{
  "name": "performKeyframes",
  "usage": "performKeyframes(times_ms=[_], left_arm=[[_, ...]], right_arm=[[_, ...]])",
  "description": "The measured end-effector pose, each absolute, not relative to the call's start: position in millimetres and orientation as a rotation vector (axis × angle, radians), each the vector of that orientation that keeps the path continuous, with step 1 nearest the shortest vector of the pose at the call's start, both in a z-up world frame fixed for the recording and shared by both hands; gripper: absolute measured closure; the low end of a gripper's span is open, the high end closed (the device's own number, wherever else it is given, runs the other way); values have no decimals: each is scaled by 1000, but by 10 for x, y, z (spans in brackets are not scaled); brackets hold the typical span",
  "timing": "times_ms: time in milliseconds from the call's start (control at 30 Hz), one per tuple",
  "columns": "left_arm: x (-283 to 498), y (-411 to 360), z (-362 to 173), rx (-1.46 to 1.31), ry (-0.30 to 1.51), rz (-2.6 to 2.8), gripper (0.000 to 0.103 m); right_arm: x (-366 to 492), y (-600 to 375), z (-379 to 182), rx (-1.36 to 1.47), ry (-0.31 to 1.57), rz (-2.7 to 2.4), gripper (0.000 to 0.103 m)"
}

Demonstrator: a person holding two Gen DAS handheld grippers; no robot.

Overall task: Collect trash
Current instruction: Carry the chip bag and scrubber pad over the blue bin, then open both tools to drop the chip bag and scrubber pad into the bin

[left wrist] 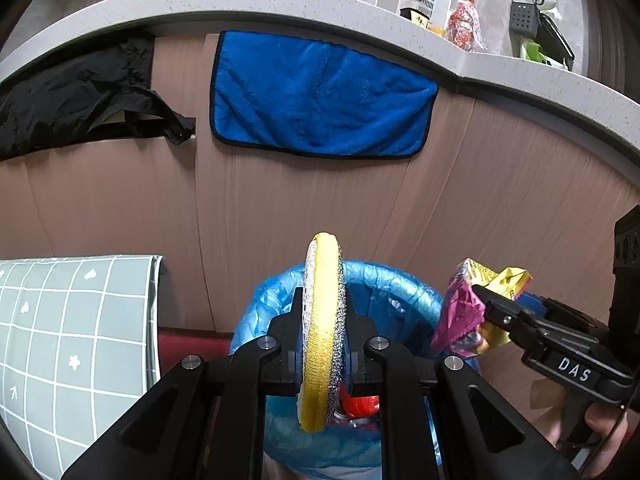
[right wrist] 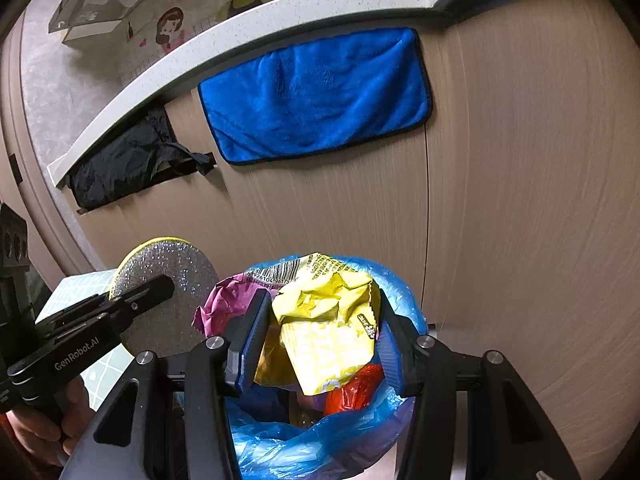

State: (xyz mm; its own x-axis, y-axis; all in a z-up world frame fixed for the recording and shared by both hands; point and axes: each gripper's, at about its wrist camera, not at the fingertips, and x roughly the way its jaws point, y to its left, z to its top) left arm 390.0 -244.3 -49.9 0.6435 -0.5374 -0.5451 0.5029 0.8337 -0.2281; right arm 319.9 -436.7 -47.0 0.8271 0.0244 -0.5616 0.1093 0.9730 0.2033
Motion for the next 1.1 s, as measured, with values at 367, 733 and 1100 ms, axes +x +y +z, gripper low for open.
performKeyframes(times_ms=[367,733,1100], left_arm=[[3989,-2484,-596,-46,659,-600,89],[4252,-2393,-706,-180,784,-665,51],[3862,-1606,-103,-122,660,-465,51]], right_arm=[[3278,-4384,-562,242,627,-45,55],[3401,-4367,-647,229,660,-69,34],[3077,-4205,-234,179,551,-75,30]])
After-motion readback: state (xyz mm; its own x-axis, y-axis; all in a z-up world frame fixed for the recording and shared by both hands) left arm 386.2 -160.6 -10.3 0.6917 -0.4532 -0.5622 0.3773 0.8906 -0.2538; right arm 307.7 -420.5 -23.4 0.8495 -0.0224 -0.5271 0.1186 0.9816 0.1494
